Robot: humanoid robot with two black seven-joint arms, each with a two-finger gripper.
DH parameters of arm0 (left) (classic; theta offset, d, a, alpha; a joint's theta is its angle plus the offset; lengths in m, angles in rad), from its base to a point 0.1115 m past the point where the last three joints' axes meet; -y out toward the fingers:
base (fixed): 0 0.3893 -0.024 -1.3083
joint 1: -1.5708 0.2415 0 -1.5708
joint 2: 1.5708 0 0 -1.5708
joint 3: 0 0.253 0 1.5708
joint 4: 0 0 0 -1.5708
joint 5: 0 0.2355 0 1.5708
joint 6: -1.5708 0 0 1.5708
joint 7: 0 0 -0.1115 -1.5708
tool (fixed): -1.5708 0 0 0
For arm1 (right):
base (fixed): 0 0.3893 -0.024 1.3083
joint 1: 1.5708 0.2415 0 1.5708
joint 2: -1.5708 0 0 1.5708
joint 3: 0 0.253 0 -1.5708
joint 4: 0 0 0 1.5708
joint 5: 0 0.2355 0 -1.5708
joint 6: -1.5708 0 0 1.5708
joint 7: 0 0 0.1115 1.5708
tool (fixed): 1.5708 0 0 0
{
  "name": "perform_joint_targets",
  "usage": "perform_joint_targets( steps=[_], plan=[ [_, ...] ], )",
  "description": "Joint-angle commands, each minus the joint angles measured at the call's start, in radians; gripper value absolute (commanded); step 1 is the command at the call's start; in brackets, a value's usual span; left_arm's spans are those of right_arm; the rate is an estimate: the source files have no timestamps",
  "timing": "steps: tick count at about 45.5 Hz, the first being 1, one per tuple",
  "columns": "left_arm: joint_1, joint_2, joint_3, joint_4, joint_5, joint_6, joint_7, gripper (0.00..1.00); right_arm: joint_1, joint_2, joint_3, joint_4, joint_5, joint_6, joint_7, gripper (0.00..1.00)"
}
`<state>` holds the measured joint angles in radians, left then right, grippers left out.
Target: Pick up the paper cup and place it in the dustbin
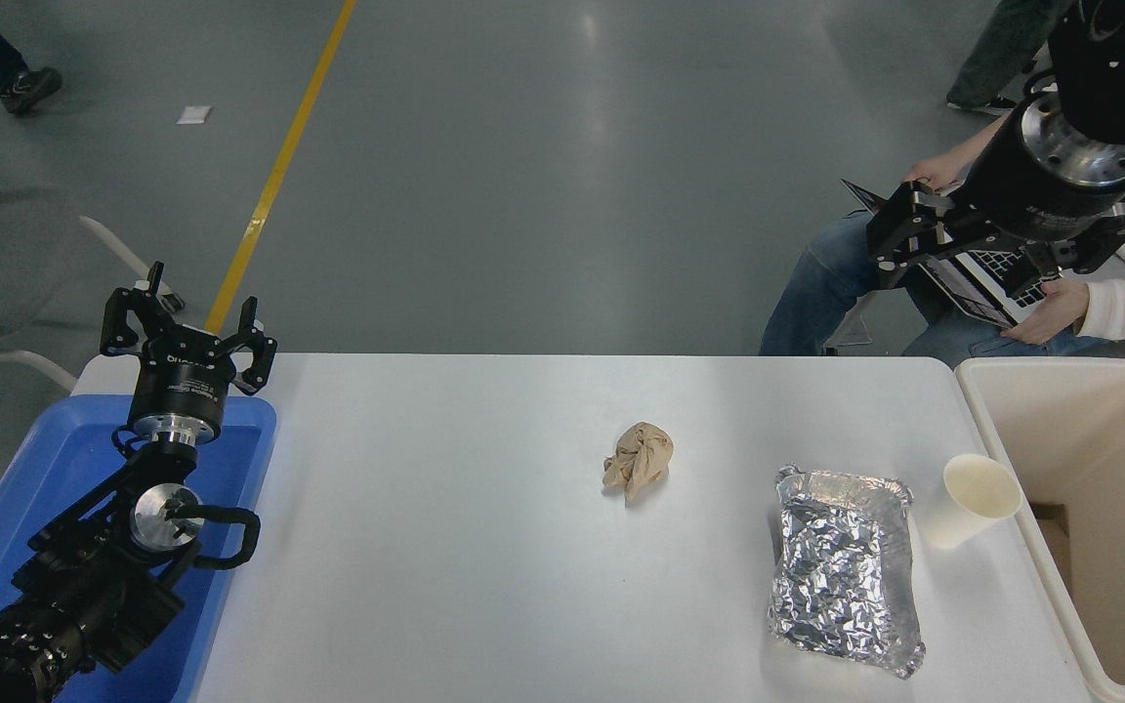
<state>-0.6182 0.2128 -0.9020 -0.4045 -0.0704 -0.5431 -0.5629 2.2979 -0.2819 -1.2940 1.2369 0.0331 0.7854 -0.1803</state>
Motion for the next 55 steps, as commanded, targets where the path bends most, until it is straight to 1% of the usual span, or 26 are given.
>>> perform_joint_targets(
  steps=[1, 6, 16, 18, 23, 30, 37, 47, 55],
  plan=[
    [0.000, -0.001, 0.000, 0.000, 0.000, 0.000, 0.000, 0.99, -0.009, -0.002, -0.005, 0.003, 0.002, 0.000, -0.001, 1.00],
    [0.000, 0.000, 0.000, 0.001, 0.000, 0.000, 0.000, 0.99, -0.044, 0.000, -0.008, 0.012, -0.001, 0.000, -0.001, 1.00],
    [0.000, -0.001, 0.002, 0.000, 0.000, 0.000, 0.000, 0.99, -0.170, -0.005, -0.036, 0.012, -0.076, 0.000, -0.001, 0.99],
    [0.000, -0.001, 0.002, 0.001, 0.000, 0.000, 0.000, 0.99, -0.211, -0.008, -0.047, 0.012, -0.093, -0.081, -0.002, 0.94],
    [0.000, -0.001, 0.002, 0.001, 0.000, 0.002, 0.000, 0.99, -0.288, -0.022, -0.070, 0.012, -0.134, -0.265, -0.001, 0.94],
    [0.000, -0.001, 0.002, 0.000, 0.000, 0.000, 0.000, 0.99, -0.380, -0.075, -0.051, 0.001, -0.150, -0.377, -0.001, 0.94],
    [0.000, -0.001, 0.000, 0.001, 0.000, 0.000, 0.000, 0.99, -0.514, -0.164, -0.045, -0.053, -0.154, -0.506, -0.001, 0.95],
    [0.000, 0.000, 0.000, 0.000, 0.000, 0.000, 0.000, 0.99, -0.715, -0.172, -0.024, -0.192, -0.136, -0.534, -0.001, 0.95],
    [0.000, 0.000, 0.000, 0.001, 0.000, 0.000, 0.000, 0.99, -0.813, -0.177, 0.078, -0.241, -0.105, -0.535, -0.002, 0.95]
  ],
)
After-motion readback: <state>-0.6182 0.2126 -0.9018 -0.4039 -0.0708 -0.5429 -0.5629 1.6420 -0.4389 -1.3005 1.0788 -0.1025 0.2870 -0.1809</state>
